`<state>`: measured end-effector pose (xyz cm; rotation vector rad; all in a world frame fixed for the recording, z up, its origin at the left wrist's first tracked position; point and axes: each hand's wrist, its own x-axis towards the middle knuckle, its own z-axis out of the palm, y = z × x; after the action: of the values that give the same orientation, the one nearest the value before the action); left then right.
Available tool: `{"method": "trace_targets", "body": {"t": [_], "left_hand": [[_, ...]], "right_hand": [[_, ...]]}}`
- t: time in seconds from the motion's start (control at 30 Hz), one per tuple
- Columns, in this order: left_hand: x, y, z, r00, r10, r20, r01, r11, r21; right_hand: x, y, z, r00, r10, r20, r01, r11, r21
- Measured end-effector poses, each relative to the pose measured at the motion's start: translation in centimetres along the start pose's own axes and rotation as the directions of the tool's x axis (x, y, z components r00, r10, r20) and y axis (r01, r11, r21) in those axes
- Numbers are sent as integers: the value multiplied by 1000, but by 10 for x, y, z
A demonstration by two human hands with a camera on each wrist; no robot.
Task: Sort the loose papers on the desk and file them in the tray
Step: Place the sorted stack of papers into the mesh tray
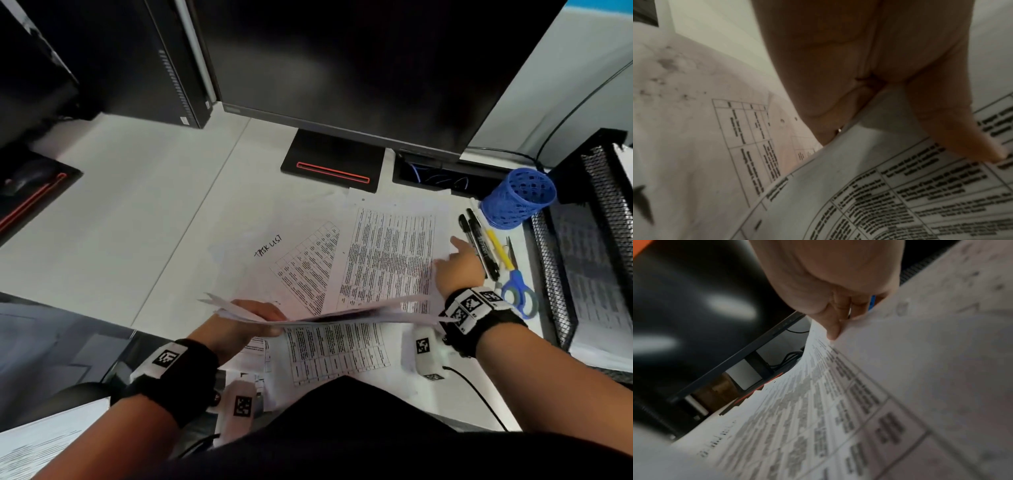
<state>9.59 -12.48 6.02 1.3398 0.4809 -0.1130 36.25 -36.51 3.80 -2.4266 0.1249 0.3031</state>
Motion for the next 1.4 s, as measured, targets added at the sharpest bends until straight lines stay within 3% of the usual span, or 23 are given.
{"method": "trace_targets", "body": {"t": [0.2,0.4,0.47,0.57,0.73,0.8,0.87,0.97,1.03,1.13,1.2,1.23,1.3,1.37,1.4], "left_hand": [[1,-5,-12,998,38,40,-35,998,-61],[1,-10,-15,999,30,30,-26,992,-122],[0,-11,-16,999,25,36,-21,993,-115],[2,-15,-17,999,22,38,-17,991,-131],[6,-27,-19,998,62,-22,-64,985,-157],[6,-30,-21,996,70,-51,-77,986,-146],[6,-35,-22,996,68,-58,-75,990,-122],[4,-30,-16,996,78,-51,-82,994,-67],[5,-20,-10,997,43,-60,-47,996,-69],[11,-63,-44,998,-41,-40,41,999,-5],[33,-173,-116,975,-202,-93,210,974,90],[36,-200,-134,963,-259,-71,264,961,80],[28,-168,-110,964,-261,-44,263,963,63],[12,-47,-31,991,-132,-36,136,979,152],[12,-29,-17,997,-75,-16,77,988,131]], "right_hand": [[12,-15,-20,987,-102,-126,99,995,-27],[15,-35,-20,973,-207,-99,211,977,27],[15,-36,-11,964,-266,-32,267,962,52],[13,-39,3,939,-292,180,279,956,94],[-1,-45,17,833,-246,495,336,937,-100],[-4,-45,24,813,-203,546,359,913,-195],[-3,-45,27,841,-215,497,367,901,-232],[3,-45,23,912,-256,321,297,951,-85],[9,-42,20,924,-264,275,287,957,-47],[10,-41,20,879,-254,403,314,946,-88],[4,-41,21,833,-212,510,336,928,-162],[1,-40,23,824,-202,529,347,919,-190],[-2,-38,26,847,-195,495,339,915,-220],[-1,-34,29,890,-162,425,285,927,-244],[0,-32,29,913,-130,386,246,932,-266]]}}
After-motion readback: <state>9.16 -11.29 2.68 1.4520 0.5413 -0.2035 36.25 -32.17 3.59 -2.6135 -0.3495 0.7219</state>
